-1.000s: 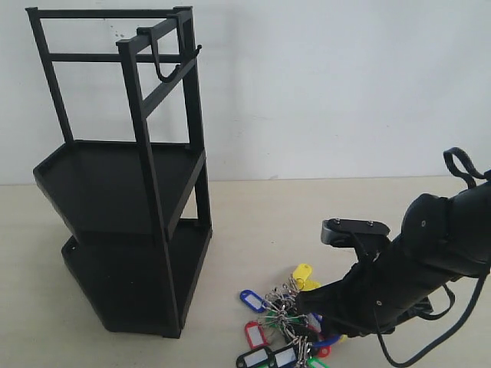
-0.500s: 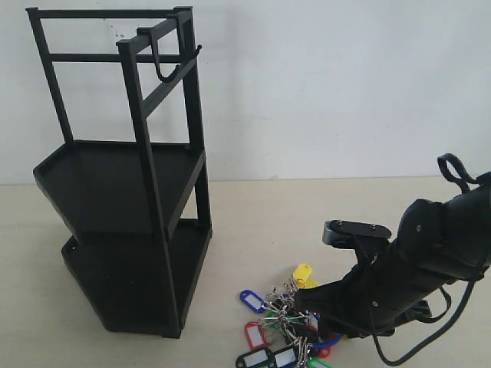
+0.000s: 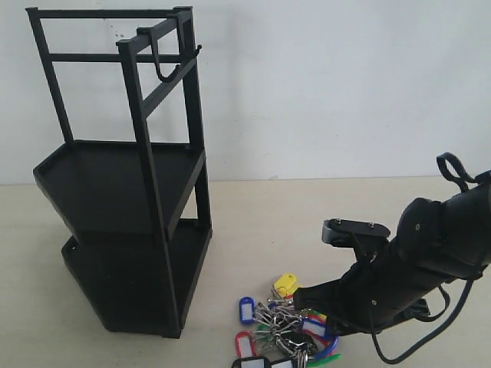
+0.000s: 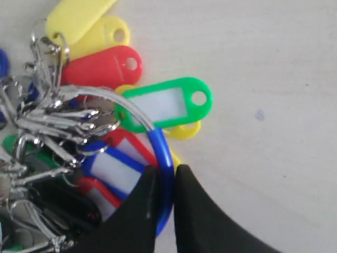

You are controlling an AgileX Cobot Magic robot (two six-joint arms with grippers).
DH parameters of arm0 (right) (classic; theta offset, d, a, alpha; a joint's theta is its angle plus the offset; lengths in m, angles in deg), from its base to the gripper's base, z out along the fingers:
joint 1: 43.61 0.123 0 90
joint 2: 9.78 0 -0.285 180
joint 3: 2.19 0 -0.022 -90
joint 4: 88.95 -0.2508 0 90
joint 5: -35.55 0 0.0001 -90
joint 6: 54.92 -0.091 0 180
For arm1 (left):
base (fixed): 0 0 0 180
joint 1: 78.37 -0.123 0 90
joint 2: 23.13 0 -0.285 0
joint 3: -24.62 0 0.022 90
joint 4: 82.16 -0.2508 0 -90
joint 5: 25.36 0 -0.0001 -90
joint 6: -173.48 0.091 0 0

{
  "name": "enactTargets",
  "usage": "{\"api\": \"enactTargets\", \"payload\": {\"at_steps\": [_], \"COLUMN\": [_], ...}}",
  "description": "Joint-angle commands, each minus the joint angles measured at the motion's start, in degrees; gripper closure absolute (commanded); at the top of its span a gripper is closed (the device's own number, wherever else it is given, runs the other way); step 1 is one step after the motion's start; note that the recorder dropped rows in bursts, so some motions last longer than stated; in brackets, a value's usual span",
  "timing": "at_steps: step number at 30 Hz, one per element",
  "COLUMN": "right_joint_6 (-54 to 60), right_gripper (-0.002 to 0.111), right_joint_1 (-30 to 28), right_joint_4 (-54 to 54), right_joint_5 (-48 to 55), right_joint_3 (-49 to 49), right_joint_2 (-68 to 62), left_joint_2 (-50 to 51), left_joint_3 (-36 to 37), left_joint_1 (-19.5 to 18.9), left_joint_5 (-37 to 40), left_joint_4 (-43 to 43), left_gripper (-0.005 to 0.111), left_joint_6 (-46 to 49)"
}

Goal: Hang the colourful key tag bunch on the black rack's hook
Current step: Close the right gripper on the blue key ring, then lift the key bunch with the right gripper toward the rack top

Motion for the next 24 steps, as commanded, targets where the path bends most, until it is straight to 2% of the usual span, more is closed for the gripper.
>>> {"api": "enactTargets", "payload": {"at_steps": [1, 24], "right_joint_6": [0.66, 0.66], "right_gripper": [0.109, 0.109], "right_joint_1": [-0.01, -0.01], "right_joint_4": [1.32, 4.18], "right_joint_5": [0.73, 1.63], "right_joint_3": [0.31, 0.31], "right_joint_2": [0.55, 17.81], "left_joint_2": [-0.12, -0.12], "left_joint_3": [0.16, 0.16], "left_joint_1": [-0.1, -0.1], "left_joint_5": [-0.19, -0.19], "left_joint_4": [-0.28, -0.28], "left_gripper": [0.102, 0.102], "left_joint_6": [0.2, 0.2]}}
